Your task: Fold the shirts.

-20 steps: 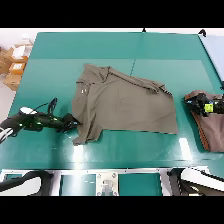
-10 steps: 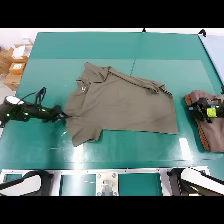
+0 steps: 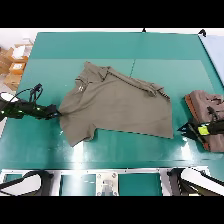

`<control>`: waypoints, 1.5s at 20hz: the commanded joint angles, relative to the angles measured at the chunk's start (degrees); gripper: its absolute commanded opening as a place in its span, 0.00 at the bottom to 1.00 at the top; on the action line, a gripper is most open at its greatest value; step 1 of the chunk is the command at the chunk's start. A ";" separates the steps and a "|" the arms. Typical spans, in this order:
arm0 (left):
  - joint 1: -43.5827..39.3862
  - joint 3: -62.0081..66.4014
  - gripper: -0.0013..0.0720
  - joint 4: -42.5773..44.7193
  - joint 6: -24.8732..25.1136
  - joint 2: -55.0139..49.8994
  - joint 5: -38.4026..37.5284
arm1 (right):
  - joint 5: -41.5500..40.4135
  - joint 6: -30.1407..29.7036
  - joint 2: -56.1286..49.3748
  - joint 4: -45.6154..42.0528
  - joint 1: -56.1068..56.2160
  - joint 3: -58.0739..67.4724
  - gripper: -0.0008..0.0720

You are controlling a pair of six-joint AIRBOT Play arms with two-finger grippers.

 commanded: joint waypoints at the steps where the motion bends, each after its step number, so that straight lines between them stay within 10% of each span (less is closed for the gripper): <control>1: 0.11 0.13 0.05 0.59 0.57 0.04 0.15 | -4.72 -5.57 -1.70 7.45 -0.04 -6.91 0.47; 7: 0.11 0.13 0.05 0.28 0.48 0.04 0.11 | -8.11 -13.16 -5.55 17.64 0.59 -9.99 0.45; 12: 0.11 0.13 0.05 0.04 0.48 0.04 -0.09 | -8.24 -16.44 -5.55 20.65 0.74 -9.97 0.04; 16: 0.11 5.51 0.05 -1.84 0.42 0.52 -3.82 | -3.58 -18.99 -5.29 29.83 0.76 -6.38 0.03; 21: 0.11 29.55 0.05 -10.32 -1.97 11.19 -8.17 | 8.28 -14.86 4.81 47.54 0.70 17.09 0.03; 30: 0.11 81.37 0.05 -13.31 -5.57 26.38 -0.98 | -4.24 -6.78 20.06 52.09 -5.88 68.50 0.03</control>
